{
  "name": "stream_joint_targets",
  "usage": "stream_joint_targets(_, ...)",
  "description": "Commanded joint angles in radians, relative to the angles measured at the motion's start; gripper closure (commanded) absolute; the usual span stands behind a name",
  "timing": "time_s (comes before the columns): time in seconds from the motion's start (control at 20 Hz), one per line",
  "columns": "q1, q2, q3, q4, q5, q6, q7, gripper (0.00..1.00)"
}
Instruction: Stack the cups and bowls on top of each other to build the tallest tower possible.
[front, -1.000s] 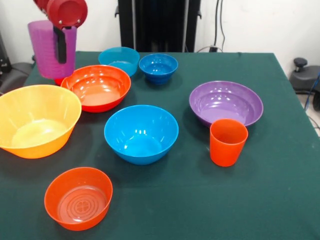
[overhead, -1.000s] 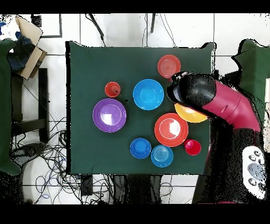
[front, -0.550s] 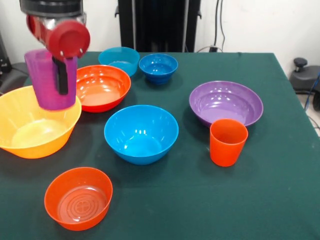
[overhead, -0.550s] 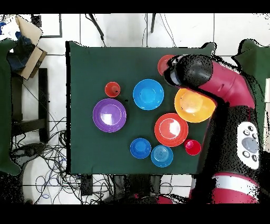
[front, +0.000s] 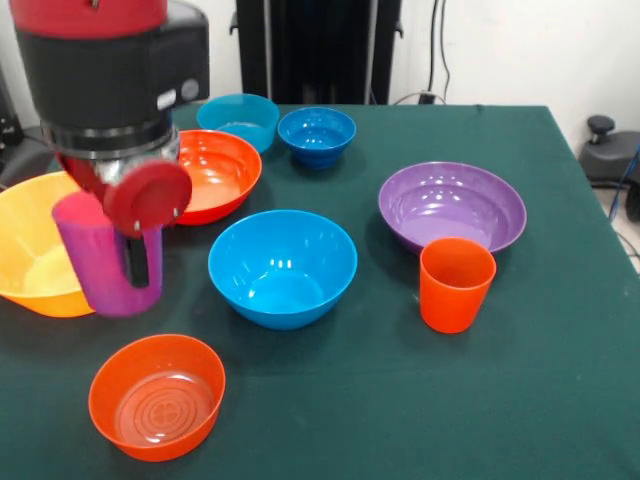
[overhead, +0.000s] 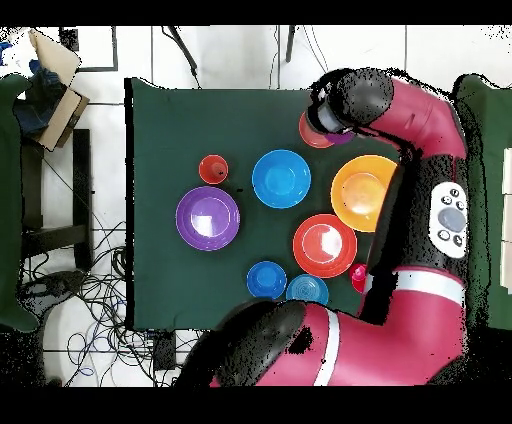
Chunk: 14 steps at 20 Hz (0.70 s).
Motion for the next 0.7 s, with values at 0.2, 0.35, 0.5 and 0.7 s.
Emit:
stream_joint_targets(0.2,0.017,0.208,0.155,-0.402,-0.099,0.262,-0.31,1.0)
stream_joint_targets(0.35,0.026,0.231,0.154,-0.43,-0.097,0.276,-0.285,1.0)
stream_joint_targets(0.5,0.041,0.254,0.142,-0.466,-0.094,0.308,-0.247,1.0)
stream_joint_targets(0.7,0.047,0.271,0.128,-0.498,-0.084,0.347,-0.228,1.0)
